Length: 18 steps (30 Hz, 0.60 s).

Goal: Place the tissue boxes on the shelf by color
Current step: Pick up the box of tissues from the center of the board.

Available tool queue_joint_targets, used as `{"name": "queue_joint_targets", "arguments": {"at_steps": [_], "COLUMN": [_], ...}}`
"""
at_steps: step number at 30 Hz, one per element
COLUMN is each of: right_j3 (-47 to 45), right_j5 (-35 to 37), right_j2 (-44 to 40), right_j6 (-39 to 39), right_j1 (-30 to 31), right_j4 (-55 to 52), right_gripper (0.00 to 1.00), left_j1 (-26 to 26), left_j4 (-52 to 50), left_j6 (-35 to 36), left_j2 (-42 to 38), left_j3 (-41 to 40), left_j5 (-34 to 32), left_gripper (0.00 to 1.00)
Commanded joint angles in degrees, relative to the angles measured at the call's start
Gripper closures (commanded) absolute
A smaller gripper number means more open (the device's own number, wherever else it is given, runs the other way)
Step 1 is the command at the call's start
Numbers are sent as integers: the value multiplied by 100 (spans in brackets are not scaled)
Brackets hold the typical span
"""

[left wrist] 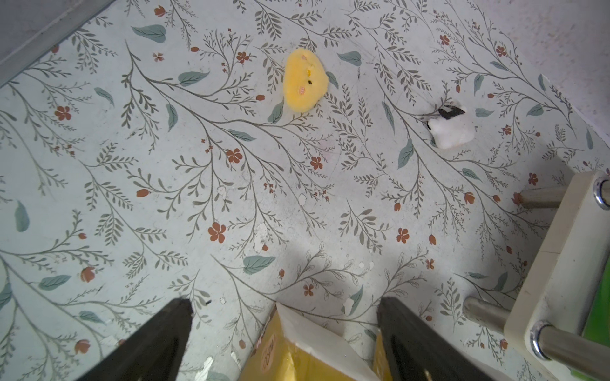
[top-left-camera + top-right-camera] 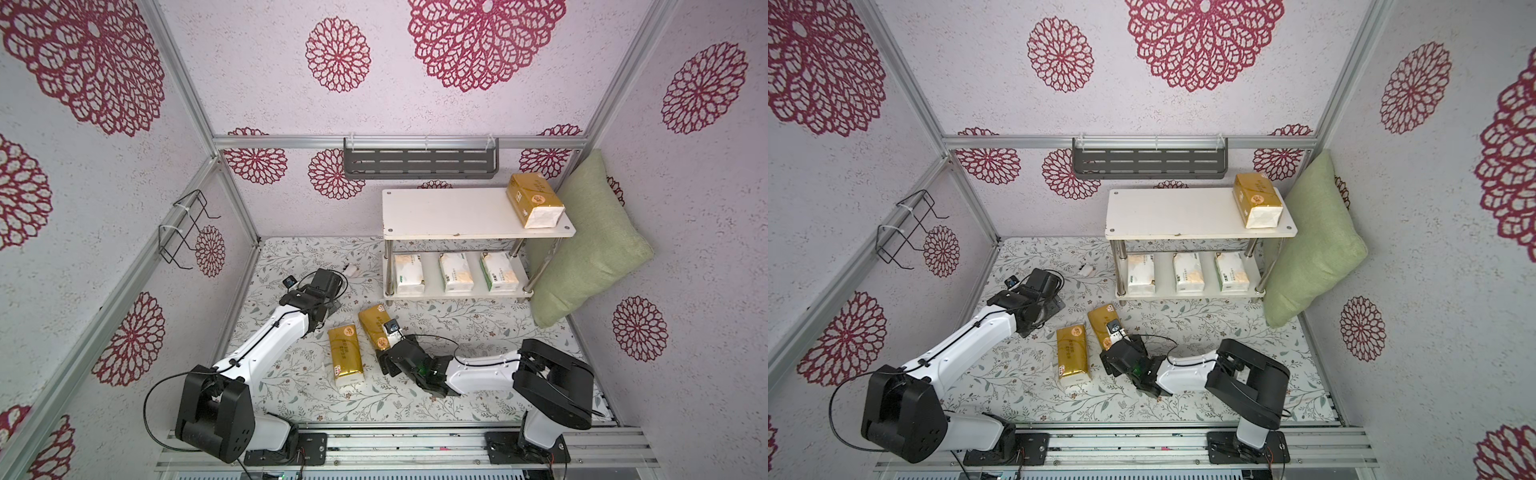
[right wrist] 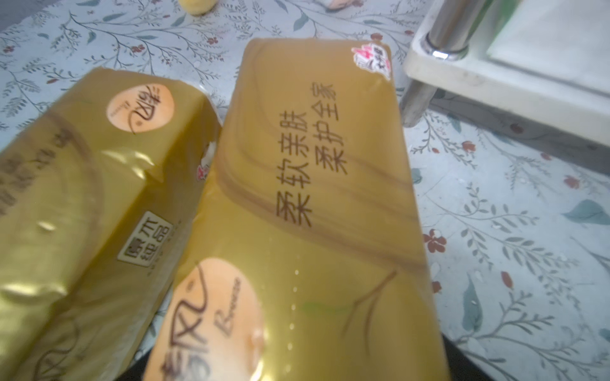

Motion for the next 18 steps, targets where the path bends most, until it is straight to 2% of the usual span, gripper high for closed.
{"name": "queue_joint_targets", "arguments": {"at_steps": [1, 7, 13, 18], "right_j3": [90, 365, 1275, 1963], "right_j5": [-45, -391, -648, -1036], "right_j2": [-651, -1349, -1721, -1961], "right_j6": [-265, -608, -993, -990], "right_j1": [-21, -43, -108, -268], "right_j4": [-105, -728, -1969, -2657], "right_gripper": [19, 20, 21, 23], "left_j1": [131, 445, 728, 829], "left_j4": [64, 37, 15, 32], "left_j6": [125, 331, 573, 620], "left_j2": [33, -1, -38, -66], "left_j3": [28, 125, 182, 163], "left_j5": [-113, -166, -302, -363], "left_gripper": [4, 4, 4, 4]}}
